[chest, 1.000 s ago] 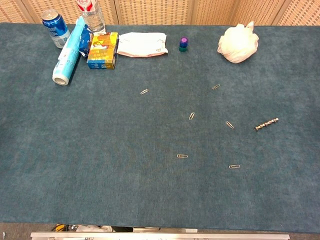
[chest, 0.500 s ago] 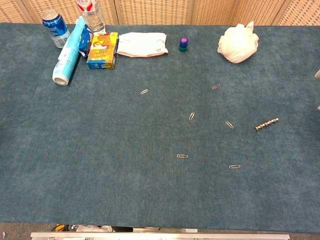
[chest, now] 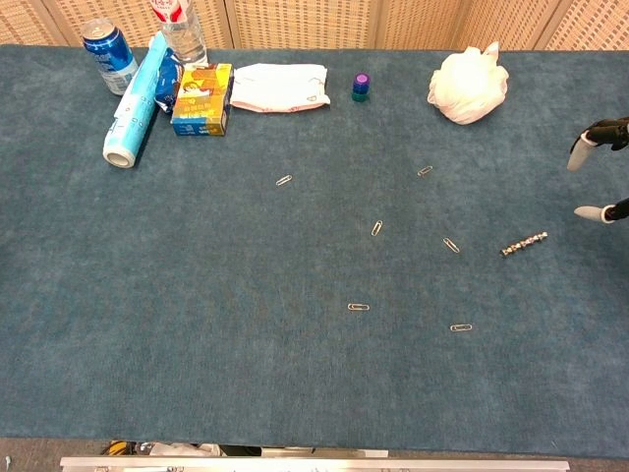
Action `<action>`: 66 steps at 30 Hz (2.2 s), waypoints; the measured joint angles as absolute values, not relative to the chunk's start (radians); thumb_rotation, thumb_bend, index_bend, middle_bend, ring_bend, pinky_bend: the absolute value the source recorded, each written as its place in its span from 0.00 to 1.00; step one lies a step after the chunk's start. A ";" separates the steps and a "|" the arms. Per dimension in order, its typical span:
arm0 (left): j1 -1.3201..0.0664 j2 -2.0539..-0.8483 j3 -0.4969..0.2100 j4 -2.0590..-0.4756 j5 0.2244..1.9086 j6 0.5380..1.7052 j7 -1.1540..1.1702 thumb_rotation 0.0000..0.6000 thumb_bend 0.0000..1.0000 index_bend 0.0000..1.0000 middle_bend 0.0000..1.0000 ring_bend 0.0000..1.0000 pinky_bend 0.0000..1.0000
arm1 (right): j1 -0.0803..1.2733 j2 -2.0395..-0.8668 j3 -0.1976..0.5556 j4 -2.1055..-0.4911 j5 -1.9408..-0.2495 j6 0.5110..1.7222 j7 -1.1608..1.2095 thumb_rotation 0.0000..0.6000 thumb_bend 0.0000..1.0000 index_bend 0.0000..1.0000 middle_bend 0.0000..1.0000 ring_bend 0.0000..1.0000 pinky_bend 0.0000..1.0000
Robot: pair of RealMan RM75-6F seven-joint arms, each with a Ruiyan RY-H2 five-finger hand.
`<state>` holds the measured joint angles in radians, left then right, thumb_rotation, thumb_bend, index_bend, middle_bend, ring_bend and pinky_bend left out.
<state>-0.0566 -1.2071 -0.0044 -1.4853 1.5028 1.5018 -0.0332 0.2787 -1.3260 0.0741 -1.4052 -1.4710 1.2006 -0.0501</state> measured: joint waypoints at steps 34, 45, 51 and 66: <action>-0.047 -1.228 -0.002 -1.445 1.498 1.485 -0.066 1.00 0.07 0.43 0.47 0.37 0.48 | 0.358 -1.373 0.023 -1.390 -1.347 1.012 -0.269 1.00 0.32 0.48 0.21 0.14 0.18; -0.044 -1.233 -0.002 -1.437 1.497 1.482 -0.072 1.00 0.07 0.43 0.47 0.37 0.48 | 0.372 -1.396 0.017 -1.366 -1.313 0.984 -0.305 1.00 0.32 0.48 0.21 0.14 0.18; -0.042 -1.236 -0.005 -1.431 1.489 1.479 -0.084 1.00 0.07 0.43 0.47 0.37 0.48 | 0.378 -1.406 0.014 -1.356 -1.303 0.975 -0.315 1.00 0.32 0.48 0.21 0.14 0.18; -0.040 -1.242 -0.003 -1.422 1.493 1.478 -0.087 1.00 0.07 0.43 0.47 0.37 0.48 | 0.375 -1.422 -0.005 -1.344 -1.312 1.004 -0.368 1.00 0.32 0.48 0.21 0.14 0.18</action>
<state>-0.0396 -1.2415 -0.0035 -1.4224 1.4926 1.4776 -0.0874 0.3751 -1.4221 -0.0047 -1.3440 -1.3123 1.0044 -0.3677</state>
